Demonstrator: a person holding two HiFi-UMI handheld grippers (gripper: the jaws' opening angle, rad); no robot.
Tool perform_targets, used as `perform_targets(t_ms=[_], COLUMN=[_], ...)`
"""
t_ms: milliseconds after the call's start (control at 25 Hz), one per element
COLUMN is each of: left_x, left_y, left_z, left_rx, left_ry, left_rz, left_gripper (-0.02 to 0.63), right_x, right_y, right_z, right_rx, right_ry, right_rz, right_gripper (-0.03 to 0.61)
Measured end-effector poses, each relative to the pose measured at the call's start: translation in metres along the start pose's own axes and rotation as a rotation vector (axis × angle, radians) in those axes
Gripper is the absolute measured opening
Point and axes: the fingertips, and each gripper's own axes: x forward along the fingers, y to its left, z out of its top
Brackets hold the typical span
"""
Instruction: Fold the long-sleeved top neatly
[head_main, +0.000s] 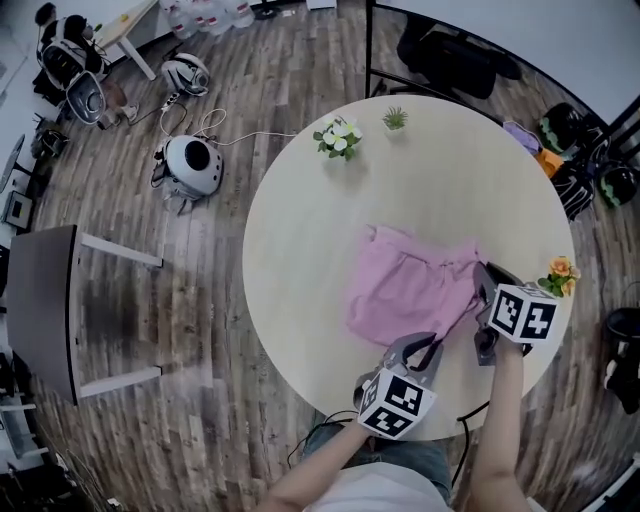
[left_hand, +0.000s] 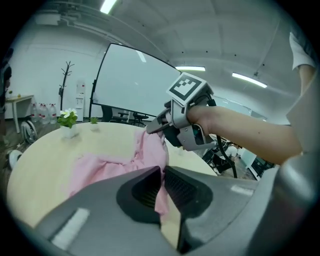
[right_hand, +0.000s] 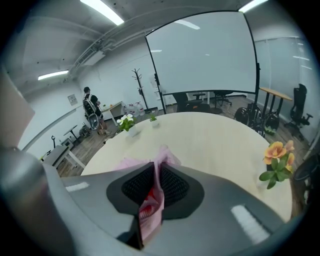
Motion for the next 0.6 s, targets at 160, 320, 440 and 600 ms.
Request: perform_targets(t_ms=[160,320,440,600], left_x=[-0.025,-0.045,-0.055,-0.066], left_y=[0.033,0.062,0.081,0.104], left_z=[0.003,-0.003,-0.013,-0.028], left_rx=[-0.061,-0.106,-0.148,-0.2], left_ry=[-0.05,-0.074,-0.077,-0.07], left_rz=[0.046,0.095,0.129,0.167], left_gripper=[0.032,0.034,0.034,0.034], right_x=[0.013,0.032,0.049,0.072], right_y=[0.04,0.077,0.1,0.128], right_z=[0.015,0.021,0.02,0.014], right_rx=[-0.035,-0.095,-0.136,-0.2], right_ry=[-0.004,0.012,0.033,0.063], right_rz=[0.032,0.052,0.061,0.065], right_gripper=[0.067,0.067,0.067,0.067])
